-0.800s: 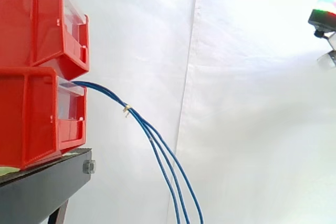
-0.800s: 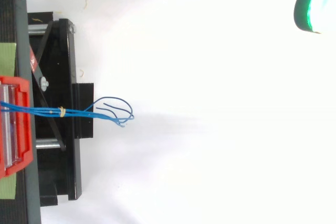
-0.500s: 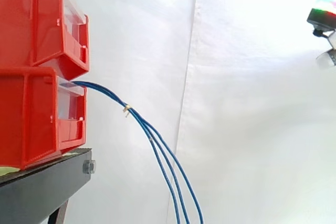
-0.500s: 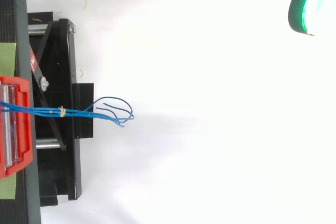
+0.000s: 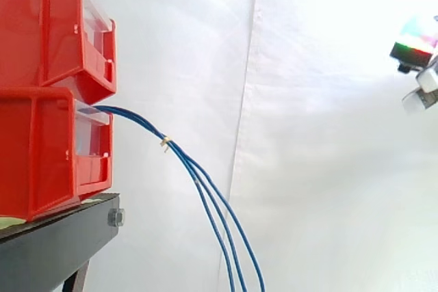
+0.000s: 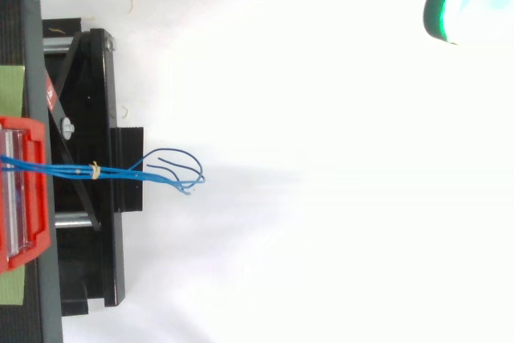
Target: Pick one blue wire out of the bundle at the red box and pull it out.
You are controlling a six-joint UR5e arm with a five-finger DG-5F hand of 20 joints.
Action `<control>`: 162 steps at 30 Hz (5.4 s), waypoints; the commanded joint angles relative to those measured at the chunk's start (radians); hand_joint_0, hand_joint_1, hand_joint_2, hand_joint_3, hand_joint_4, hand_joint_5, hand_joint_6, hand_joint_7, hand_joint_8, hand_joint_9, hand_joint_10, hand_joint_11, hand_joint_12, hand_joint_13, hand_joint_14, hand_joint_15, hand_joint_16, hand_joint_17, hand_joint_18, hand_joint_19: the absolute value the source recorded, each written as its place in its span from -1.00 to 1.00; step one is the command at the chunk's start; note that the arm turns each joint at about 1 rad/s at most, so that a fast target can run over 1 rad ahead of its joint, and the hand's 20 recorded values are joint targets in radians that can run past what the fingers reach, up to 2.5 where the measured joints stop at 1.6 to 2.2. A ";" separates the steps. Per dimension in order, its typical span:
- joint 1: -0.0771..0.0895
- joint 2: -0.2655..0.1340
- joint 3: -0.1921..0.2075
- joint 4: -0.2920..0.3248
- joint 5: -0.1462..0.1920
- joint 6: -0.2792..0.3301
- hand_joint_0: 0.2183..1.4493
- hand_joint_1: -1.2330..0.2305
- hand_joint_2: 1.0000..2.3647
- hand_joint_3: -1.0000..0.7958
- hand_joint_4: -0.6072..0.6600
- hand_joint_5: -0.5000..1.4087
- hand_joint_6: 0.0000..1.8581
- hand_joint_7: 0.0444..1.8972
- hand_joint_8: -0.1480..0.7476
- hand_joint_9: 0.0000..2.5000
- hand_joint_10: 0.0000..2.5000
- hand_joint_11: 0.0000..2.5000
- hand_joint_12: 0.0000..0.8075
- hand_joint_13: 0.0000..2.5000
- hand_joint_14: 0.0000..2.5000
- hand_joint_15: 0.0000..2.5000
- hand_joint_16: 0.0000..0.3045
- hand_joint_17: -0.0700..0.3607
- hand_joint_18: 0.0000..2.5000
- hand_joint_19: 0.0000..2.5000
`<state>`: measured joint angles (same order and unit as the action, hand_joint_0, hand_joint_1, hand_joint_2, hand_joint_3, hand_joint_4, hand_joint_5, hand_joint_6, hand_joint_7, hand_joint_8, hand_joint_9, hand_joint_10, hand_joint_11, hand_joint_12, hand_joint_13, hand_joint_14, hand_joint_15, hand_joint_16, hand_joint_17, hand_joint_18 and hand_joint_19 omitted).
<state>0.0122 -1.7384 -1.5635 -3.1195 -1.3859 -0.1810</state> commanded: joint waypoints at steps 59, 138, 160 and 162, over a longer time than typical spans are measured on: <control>0.040 -0.420 0.143 0.372 0.117 -0.061 -0.49 -0.07 -0.99 -0.37 0.61 -0.63 -0.46 0.00 0.20 -0.42 -0.99 -0.69 0.13 -0.60 -0.99 -0.84 -0.57 0.01 -0.55 -0.71; 0.127 -0.575 0.306 0.569 0.162 -0.213 -0.37 -0.27 -0.98 -0.25 0.45 -0.64 -0.29 0.12 0.17 -0.38 -0.99 -0.63 0.12 -0.47 -0.99 -0.78 -0.58 -0.01 -0.44 -0.67; 0.138 -0.615 0.315 0.645 0.174 -0.213 -0.42 -0.23 -0.99 -0.31 0.44 -0.61 -0.37 0.26 0.19 -0.36 -0.99 -0.62 0.13 -0.46 -0.99 -0.77 -0.58 0.00 -0.43 -0.67; 0.138 -0.615 0.315 0.644 0.174 -0.210 -0.42 -0.23 -0.99 -0.31 0.44 -0.62 -0.36 0.23 0.20 -0.36 -0.99 -0.63 0.13 -0.46 -0.99 -0.77 -0.58 -0.01 -0.43 -0.66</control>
<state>0.1488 -2.3527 -1.2497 -2.4744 -1.2131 -0.3932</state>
